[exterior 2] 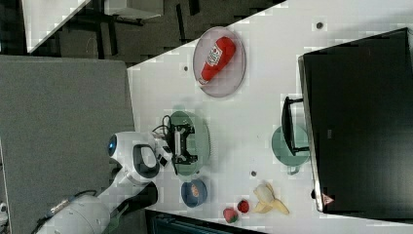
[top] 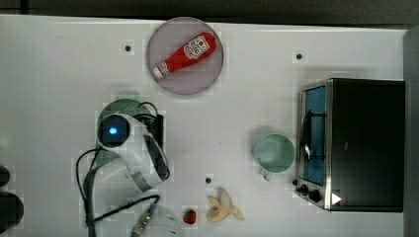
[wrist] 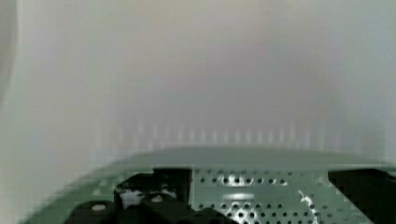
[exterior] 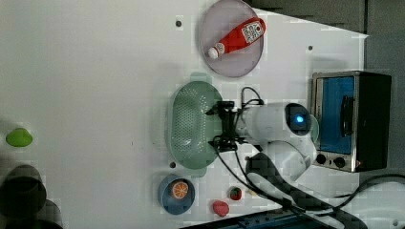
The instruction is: Drag strainer left to right.
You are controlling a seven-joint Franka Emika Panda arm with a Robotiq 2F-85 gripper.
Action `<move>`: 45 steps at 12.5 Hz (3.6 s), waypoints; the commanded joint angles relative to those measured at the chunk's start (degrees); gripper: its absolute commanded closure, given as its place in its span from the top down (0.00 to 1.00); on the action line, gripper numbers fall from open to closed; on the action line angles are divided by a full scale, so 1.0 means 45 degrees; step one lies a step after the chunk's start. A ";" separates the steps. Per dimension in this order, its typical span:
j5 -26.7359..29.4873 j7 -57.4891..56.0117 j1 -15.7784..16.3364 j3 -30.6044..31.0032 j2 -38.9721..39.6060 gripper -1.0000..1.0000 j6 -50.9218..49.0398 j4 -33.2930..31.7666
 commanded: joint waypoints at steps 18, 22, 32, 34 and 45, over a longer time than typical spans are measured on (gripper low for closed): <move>0.0108 -0.5721 -0.0936 -0.4936 -0.0466 1.00 0.0967 -0.1132; 0.0108 -0.6214 -0.0954 -0.5738 -0.0462 1.00 0.1121 -0.1128; 0.0242 -1.2369 -0.0953 -0.5226 -0.3896 1.00 -0.0942 -0.0814; 0.0358 -1.2989 -0.0941 -0.4958 -0.5516 1.00 -0.3086 -0.0329; 0.1623 -1.7402 -0.0907 -0.4507 -0.8818 1.00 -1.2306 0.4479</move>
